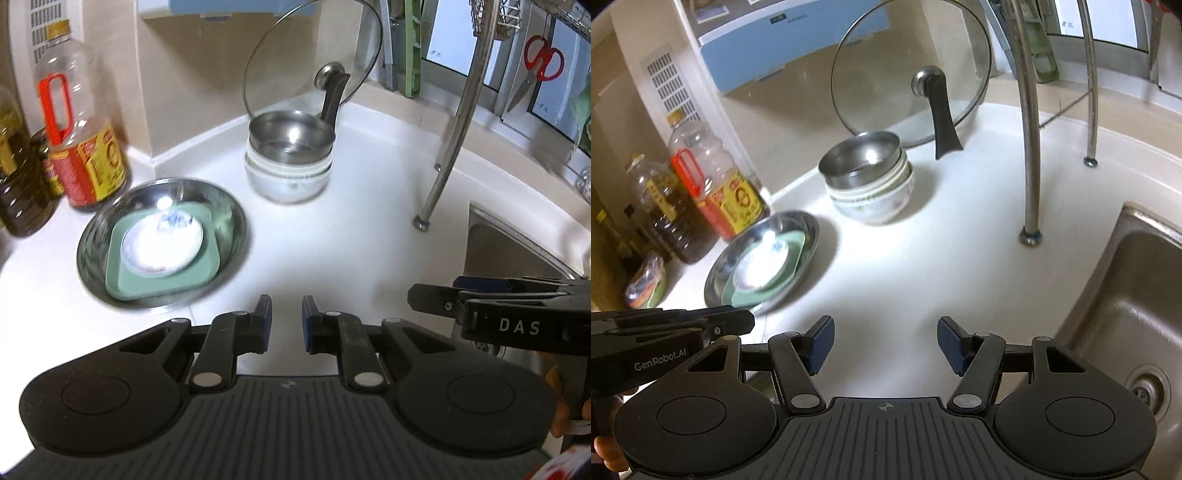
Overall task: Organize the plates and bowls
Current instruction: 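Raise both open grippers and bring them back over the pot rim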
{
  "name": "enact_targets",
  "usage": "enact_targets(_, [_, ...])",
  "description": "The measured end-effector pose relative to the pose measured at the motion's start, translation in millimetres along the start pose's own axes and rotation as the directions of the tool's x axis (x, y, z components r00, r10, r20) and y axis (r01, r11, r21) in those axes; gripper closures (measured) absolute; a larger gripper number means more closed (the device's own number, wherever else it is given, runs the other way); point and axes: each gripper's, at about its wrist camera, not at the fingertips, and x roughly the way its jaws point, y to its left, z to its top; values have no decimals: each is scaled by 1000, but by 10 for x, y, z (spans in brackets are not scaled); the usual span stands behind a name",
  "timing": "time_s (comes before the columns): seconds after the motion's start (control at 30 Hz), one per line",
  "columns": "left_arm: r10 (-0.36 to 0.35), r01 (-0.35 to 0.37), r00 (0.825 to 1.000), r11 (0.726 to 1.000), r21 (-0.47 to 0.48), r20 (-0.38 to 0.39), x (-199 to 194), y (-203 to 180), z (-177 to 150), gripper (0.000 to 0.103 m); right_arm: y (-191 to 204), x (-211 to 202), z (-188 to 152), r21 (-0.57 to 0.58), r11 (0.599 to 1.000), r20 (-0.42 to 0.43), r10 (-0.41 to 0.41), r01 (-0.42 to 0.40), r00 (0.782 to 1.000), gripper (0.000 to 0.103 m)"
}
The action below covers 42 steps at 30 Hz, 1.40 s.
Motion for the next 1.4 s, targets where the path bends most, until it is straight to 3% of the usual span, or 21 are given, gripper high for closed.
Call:
enact_targets(0.5, [54,-55,998,998,-36,-34,-253,-146,-446,88,-18,-223,-365,-43,999,-59,14,-17,998,41])
enact_targets(1.4, [64,-66,997,997,-46,-34,-120,-210,-342,88,-118,-72,-294,-64,998,-81,2,-8,997,41])
